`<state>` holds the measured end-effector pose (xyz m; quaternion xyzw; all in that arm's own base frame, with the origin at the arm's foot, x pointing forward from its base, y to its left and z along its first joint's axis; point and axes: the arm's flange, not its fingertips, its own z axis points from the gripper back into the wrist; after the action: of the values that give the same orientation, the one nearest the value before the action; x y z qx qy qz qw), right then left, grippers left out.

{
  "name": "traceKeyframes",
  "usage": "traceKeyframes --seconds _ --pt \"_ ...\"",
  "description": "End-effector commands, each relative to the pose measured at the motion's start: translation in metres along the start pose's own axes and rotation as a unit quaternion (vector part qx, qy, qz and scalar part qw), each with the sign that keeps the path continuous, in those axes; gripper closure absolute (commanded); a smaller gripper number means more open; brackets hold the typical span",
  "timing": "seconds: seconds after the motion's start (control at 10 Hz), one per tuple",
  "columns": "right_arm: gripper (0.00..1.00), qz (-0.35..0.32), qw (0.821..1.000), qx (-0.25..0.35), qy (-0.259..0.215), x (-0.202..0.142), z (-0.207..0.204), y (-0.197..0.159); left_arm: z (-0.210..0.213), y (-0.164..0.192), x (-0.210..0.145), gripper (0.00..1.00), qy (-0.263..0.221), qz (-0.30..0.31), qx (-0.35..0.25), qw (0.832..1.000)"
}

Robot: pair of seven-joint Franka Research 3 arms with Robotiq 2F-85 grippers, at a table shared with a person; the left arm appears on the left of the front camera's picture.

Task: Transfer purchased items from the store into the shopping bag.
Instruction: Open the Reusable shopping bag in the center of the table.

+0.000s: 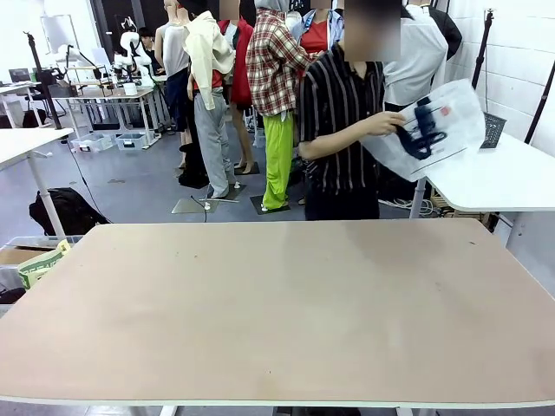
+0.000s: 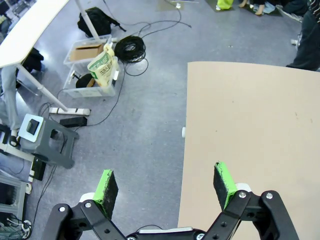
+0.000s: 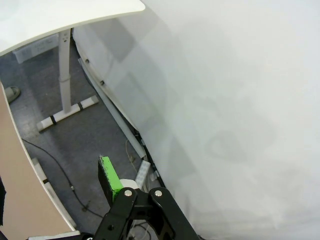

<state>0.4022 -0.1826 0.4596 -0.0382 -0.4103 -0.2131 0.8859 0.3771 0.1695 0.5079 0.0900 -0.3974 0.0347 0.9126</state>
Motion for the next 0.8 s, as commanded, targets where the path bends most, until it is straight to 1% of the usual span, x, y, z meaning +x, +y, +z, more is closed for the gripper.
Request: traceKeyframes --seconds 0.0,0.7 --pt "0.0 0.007 1.0 -0.004 0.004 -0.0001 0.0014 0.001 0.0006 0.0032 -0.0007 0.0 0.0 -0.009 0.005 1.0" --pt "0.0 0.007 1.0 -0.004 0.004 -0.0001 0.0014 0.001 0.0006 0.0032 -0.0007 0.0 0.0 -0.009 0.005 1.0"
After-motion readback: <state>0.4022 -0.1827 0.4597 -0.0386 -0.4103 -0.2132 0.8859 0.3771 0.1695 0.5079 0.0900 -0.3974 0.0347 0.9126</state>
